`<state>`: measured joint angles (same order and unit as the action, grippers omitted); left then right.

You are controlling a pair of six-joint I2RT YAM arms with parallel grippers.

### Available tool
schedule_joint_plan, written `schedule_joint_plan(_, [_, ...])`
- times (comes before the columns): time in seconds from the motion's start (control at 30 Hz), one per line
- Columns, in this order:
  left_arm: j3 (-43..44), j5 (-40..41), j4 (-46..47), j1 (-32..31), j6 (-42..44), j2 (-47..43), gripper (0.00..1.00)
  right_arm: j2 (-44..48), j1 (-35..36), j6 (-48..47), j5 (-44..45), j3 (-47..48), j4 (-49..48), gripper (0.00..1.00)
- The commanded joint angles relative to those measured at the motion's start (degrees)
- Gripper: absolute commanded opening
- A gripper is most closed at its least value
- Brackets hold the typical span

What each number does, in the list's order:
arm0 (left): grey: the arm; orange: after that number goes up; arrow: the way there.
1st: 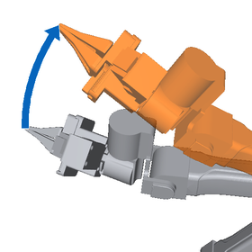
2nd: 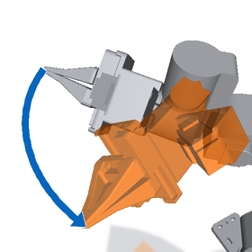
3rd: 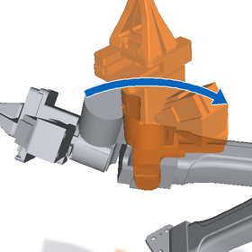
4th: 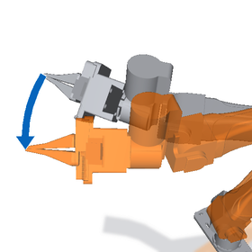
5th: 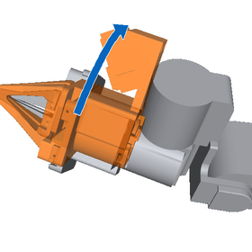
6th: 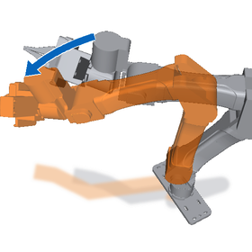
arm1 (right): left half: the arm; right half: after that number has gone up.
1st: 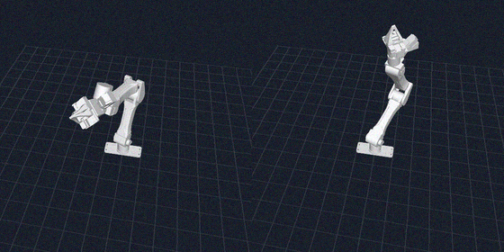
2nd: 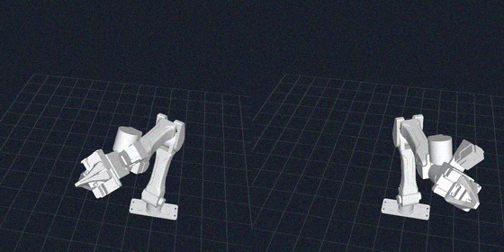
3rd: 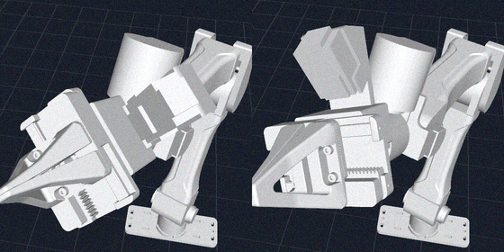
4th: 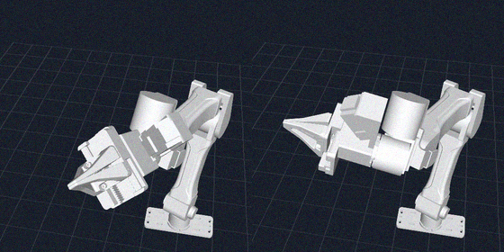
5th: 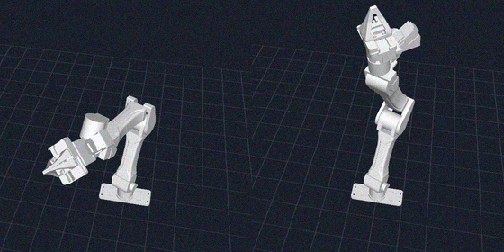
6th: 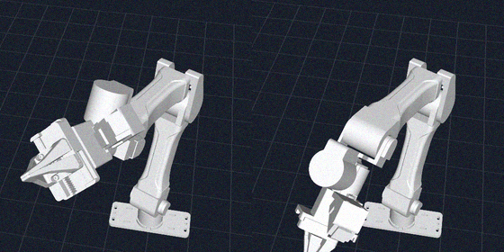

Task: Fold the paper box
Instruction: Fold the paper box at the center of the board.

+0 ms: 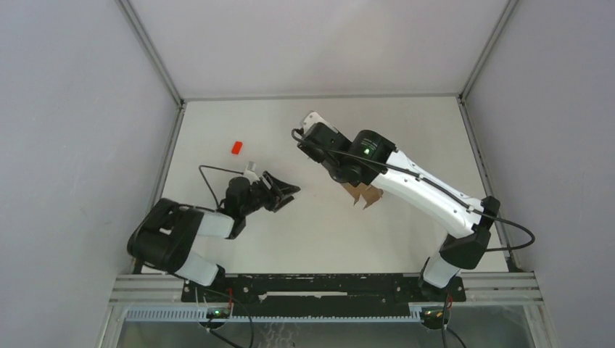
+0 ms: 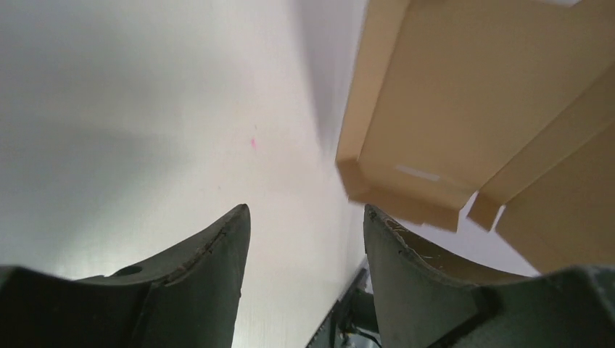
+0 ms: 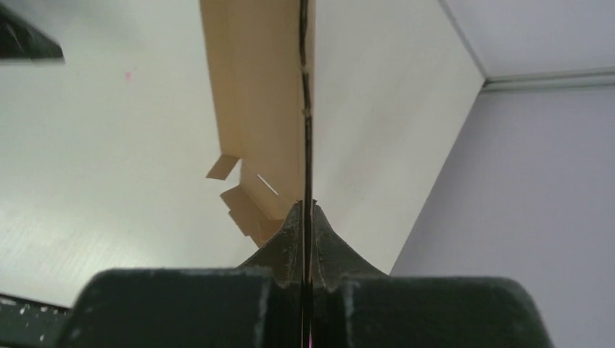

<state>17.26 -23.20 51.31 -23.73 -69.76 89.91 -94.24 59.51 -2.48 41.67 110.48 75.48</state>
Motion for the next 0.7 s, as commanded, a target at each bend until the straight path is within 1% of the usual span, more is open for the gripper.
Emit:
schedule_joint_plan(0.0, [3.0,-0.9,-16.6,6.7,9.1,-10.8,0.64,-0.6,-1.5,-0.1,-6.5,-3.4,0.1,0.0])
schedule_joint_plan(0.07, [5.0,-1.2,-24.4,9.7,12.7,-15.3,0.64,-2.0,-1.7,-0.5,-7.3,-4.6,-0.6,0.0])
schedule_joint_plan(0.1, [6.4,-1.0,-29.7,10.8,14.6,-17.5,0.65,-2.8,-2.0,-0.7,-7.4,-5.0,-1.0,0.0])
schedule_joint_plan(0.17, [9.3,-0.2,-36.1,12.8,17.1,-20.8,0.65,-4.7,-2.5,-0.9,-6.6,-4.8,-1.3,0.0])
schedule_joint_plan(0.2, [10.2,-0.3,-37.7,13.9,17.7,-22.0,0.66,-5.5,-2.5,-0.9,-5.7,-4.7,-1.7,0.0])
schedule_joint_plan(0.27, [11.1,-1.7,-38.4,16.7,18.0,-22.8,0.66,-7.2,-2.4,-0.9,-5.3,-4.5,-2.3,0.0])
schedule_joint_plan(0.33, [11.8,-3.4,-38.1,19.2,18.2,-21.7,0.66,-8.8,-1.8,-0.4,-3.7,-4.5,-2.4,0.0])
schedule_joint_plan(0.4, [11.9,-4.5,-37.3,20.5,18.3,-20.6,0.66,-10.0,-1.1,0.2,-2.2,-5.0,-2.7,0.0])
schedule_joint_plan(0.47, [12.0,-4.6,-36.7,20.8,18.5,-19.6,0.66,-11.2,-0.4,0.7,-0.3,-5.7,-3.3,0.0])
schedule_joint_plan(0.67, [10.7,-4.9,-34.4,21.2,18.3,-18.5,0.66,-11.9,0.9,1.8,10.3,-6.3,-4.5,0.0])
